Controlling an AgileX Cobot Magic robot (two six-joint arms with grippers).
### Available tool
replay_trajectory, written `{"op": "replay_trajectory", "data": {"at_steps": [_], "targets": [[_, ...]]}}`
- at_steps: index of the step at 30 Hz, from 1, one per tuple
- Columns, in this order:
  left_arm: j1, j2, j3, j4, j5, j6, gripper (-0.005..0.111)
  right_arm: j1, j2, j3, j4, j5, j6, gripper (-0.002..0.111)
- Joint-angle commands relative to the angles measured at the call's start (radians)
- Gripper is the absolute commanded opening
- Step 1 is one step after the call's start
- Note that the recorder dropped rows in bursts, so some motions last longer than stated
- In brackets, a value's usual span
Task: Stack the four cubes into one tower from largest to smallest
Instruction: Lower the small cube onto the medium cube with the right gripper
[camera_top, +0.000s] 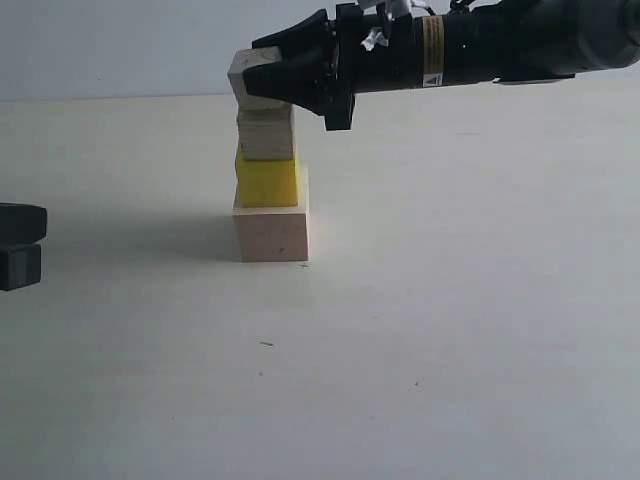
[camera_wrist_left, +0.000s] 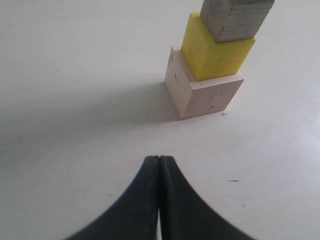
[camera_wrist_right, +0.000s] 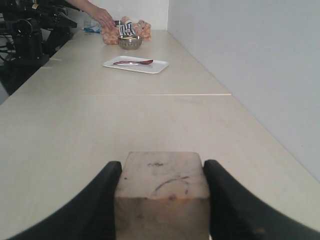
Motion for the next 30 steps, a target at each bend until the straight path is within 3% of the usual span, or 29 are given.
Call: {"op": "replay_trajectory", "data": {"at_steps": [1,13,17,25,30], "targets": [[-0.001,0.003,0.004,-0.005,-0.004,-0.005,0.000,-0.006,0.000,-0.006,0.019,-0.008,0.001,0.000],[-0.001,0.003,0.004,-0.005,-0.004,-0.005,0.000,-0.006,0.000,-0.006,-0.004,0.003,-0.001,0.004],[-0.001,0.003,0.004,-0.005,-0.004,-0.005,0.000,-0.006,0.000,-0.006,-0.004,0.003,-0.012,0.020],[-0.001,0.003,0.004,-0.005,-0.004,-0.005,0.000,-0.006,0.000,-0.006,0.024,0.012,-0.017,0.065],[-0.001,0.003,0.004,-0.005,-0.004,-0.005,0.000,-0.006,0.000,-0.006,0.027,0.014,-0.017,0.071]]}}
